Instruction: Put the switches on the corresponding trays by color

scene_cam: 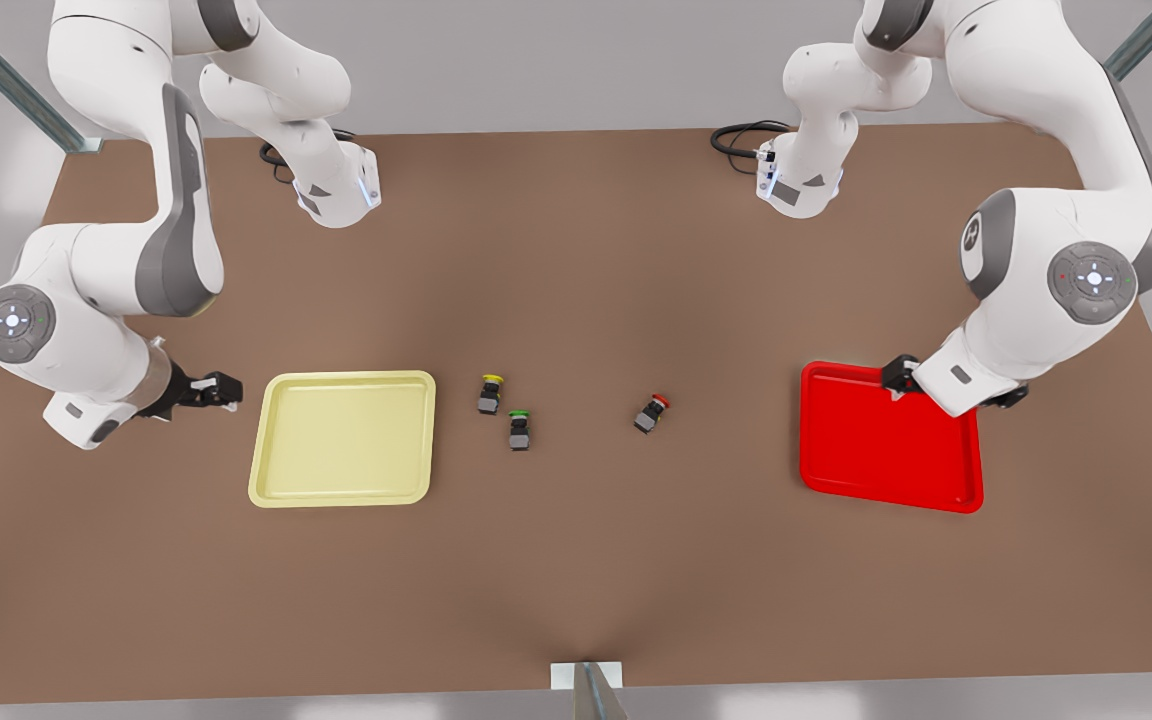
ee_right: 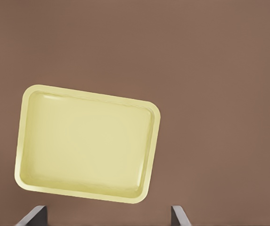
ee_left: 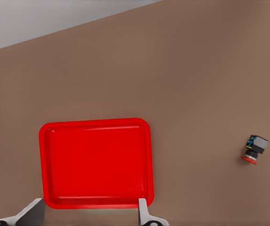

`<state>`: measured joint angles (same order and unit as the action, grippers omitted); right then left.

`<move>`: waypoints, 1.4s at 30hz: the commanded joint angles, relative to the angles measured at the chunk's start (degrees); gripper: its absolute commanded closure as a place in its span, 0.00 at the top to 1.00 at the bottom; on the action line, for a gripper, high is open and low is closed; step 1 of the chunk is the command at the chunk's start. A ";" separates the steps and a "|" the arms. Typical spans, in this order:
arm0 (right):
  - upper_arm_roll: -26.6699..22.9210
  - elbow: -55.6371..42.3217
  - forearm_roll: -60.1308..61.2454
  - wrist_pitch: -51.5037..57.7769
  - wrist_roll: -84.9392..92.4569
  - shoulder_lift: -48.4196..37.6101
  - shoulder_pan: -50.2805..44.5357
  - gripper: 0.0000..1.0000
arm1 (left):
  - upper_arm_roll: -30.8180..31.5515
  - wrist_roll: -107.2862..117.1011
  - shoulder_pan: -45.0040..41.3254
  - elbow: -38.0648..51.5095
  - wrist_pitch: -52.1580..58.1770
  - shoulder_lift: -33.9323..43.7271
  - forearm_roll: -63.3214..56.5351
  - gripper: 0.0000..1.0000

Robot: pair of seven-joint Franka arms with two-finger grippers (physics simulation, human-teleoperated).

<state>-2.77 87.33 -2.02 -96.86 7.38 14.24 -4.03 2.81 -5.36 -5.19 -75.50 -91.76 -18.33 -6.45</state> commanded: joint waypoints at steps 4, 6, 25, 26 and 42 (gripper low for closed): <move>0.40 -0.23 -0.09 0.09 -0.78 0.17 -0.10 1.00 | 1.85 -0.44 -2.54 -0.09 -0.26 -2.14 0.47 1.00; 0.57 -0.49 2.63 0.09 -1.75 0.96 -2.74 1.00 | 2.37 0.17 -10.89 0.00 -0.26 -7.50 0.12 1.00; 14.55 19.36 -1.23 -29.88 -41.65 9.14 -16.19 1.00 | 2.64 3.08 -23.91 -17.58 -36.39 -23.68 6.01 1.00; 14.55 21.39 -1.14 -32.43 -42.97 9.05 -16.01 1.00 | 2.64 3.08 -23.91 -17.58 -36.56 -24.12 5.92 1.00; 16.57 26.05 -0.70 -45.79 -50.00 17.49 -15.13 0.84 | 2.46 2.29 -23.91 -17.49 -37.27 -24.64 5.39 0.58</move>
<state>13.80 113.38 -2.73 -142.72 -42.63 31.73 -19.25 5.27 -3.08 -29.09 -92.99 -129.09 -42.99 -1.02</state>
